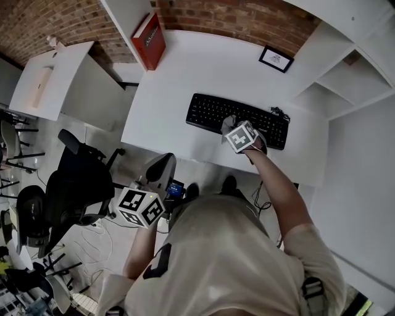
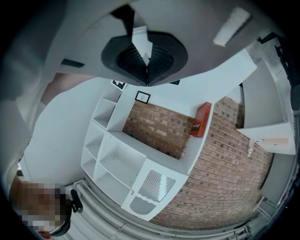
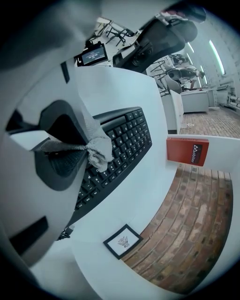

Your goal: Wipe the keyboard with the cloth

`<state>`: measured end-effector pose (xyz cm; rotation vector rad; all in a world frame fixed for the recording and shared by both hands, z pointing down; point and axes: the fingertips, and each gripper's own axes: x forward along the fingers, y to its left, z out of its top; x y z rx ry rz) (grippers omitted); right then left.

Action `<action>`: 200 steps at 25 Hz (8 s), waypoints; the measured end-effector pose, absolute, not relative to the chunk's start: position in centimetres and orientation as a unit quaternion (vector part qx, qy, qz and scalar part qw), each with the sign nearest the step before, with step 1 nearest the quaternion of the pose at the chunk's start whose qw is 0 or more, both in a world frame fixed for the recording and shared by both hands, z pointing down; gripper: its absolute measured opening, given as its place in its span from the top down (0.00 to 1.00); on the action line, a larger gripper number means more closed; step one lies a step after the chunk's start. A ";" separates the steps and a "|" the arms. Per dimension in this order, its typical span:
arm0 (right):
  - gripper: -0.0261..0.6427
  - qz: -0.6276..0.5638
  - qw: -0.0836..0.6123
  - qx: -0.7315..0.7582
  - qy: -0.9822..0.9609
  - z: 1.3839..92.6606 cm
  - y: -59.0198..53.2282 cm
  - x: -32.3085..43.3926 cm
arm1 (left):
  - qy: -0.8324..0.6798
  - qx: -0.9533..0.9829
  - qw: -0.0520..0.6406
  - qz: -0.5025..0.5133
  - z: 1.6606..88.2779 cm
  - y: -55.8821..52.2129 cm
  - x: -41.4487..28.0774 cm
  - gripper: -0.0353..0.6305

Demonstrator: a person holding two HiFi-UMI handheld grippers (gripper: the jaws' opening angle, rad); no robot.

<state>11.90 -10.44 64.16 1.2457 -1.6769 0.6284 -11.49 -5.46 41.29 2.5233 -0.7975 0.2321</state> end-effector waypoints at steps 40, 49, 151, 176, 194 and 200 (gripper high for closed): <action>0.92 0.190 0.554 0.533 -0.610 64.7 -4.2 20.5 | -0.230 0.936 0.248 0.101 41.7 -5.0 -6.8 0.94; 0.92 0.187 0.567 0.545 -0.589 65.1 -2.4 21.7 | -0.224 0.934 0.257 0.107 42.5 -5.1 -7.8 0.94; 0.92 0.186 0.491 0.475 -0.706 63.8 -27.6 3.1 | -0.254 0.909 0.307 0.124 46.5 -19.2 -12.9 0.94; 0.92 0.173 0.521 0.457 -0.700 64.1 -25.1 6.1 | -0.237 0.920 0.283 0.136 44.7 -17.5 -9.0 0.94; 0.92 0.153 0.533 0.453 -0.698 64.3 -23.2 8.3 | -0.255 0.919 0.270 0.132 44.3 -16.3 -8.6 0.94; 0.92 0.155 0.538 0.461 -0.688 64.5 -21.6 10.1 | -0.240 0.924 0.266 0.132 44.0 -15.6 -7.5 0.94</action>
